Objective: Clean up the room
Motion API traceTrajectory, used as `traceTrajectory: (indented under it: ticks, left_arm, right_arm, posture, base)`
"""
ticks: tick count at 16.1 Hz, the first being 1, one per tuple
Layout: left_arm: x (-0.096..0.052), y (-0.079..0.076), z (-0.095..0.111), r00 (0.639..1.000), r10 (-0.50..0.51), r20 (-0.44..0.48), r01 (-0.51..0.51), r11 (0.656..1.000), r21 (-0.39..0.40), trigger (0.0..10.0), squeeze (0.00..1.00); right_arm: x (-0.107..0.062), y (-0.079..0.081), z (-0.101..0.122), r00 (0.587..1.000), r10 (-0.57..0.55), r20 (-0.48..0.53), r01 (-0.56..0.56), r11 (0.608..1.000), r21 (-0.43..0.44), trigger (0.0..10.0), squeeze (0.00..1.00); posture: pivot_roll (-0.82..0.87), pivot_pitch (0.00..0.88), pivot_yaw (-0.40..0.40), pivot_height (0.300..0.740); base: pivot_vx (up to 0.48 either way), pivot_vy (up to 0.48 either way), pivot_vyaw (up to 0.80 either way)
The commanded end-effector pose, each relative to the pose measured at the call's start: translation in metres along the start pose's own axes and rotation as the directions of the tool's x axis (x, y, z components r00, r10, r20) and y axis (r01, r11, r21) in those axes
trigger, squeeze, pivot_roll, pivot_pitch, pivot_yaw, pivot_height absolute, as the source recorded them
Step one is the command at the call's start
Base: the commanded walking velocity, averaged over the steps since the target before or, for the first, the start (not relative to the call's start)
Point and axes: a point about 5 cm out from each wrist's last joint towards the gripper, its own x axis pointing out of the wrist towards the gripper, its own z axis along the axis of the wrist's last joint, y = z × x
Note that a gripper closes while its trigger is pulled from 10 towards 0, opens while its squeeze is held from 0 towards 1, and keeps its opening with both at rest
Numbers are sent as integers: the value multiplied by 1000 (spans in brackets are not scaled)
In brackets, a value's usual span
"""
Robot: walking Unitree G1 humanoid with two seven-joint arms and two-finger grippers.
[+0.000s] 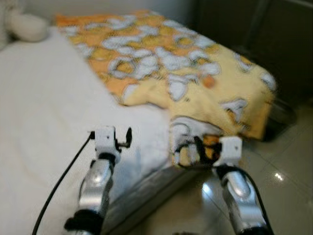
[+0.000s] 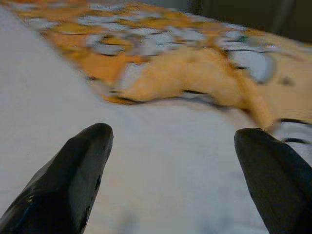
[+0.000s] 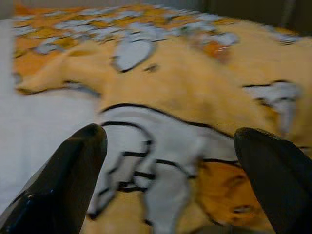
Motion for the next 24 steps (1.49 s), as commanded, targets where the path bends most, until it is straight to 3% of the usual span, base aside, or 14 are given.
traceTrajectory:
  ticks: [1, 5, 11, 12, 18, 20, 21, 24]
  left_arm:
    - [-3, -1, 0, 1000, 5, 16, -5, 1000, -8, 10000, 0]
    - [-7, -12, 2, 998, -45, 47, 45, 999, 0, 10000, 0]
    - [0, -1, 2, 1000, 13, 13, -14, 997, 77, 10000, 0]
    - [0, -5, 5, 999, -32, 31, 30, 998, 55, 10000, 0]
    - [-6, -12, 0, 998, -57, 22, 56, 998, 19, 10000, 0]
    - [-6, -14, -2, 999, -51, 6, 51, 998, -31, 10000, 0]
    - [-5, -16, -2, 998, -70, 6, 70, 998, 0, 10000, 0]
    - [-5, -10, -12, 998, -35, -53, 34, 999, -17, 10000, 0]
  right_arm:
    - [0, -3, 7, 999, -13, 46, 13, 1000, 2, 10000, 1000]
    - [1, -5, 2, 1000, 3, 8, -3, 1000, -3, 10000, 1000]
    - [6, 7, 0, 998, 68, -11, -68, 998, -9, 10000, 1000]
    - [4, 8, -2, 997, 77, -20, -78, 997, -12, 10000, 1000]
    - [1, 6, -6, 996, 82, -33, -82, 996, -16, 10000, 1000]
    - [1, 5, -8, 995, 84, -46, -85, 996, -29, 10000, 1000]
    - [0, 4, -9, 995, 86, -53, -88, 996, -30, 10000, 1000]
    - [-2, -2, -12, 994, 81, -78, -84, 996, -41, 10000, 1000]
  posture:
    - [-35, 0, -17, 736]
    - [-25, 0, -23, 736]
    - [-6, 0, -24, 736]
    - [-8, 0, -19, 736]
    - [-12, 0, -12, 736]
    - [-6, 0, -21, 736]
    - [-7, 0, -25, 736]
    - [-10, 0, -30, 736]
  base:
    - [0, -446, -425]
    - [204, -400, 0]
    - [143, -191, 0]
    - [424, 0, 0]
    - [446, 0, 0]
    - [450, 0, 0]
    - [0, 0, 0]
    - [0, 0, 0]
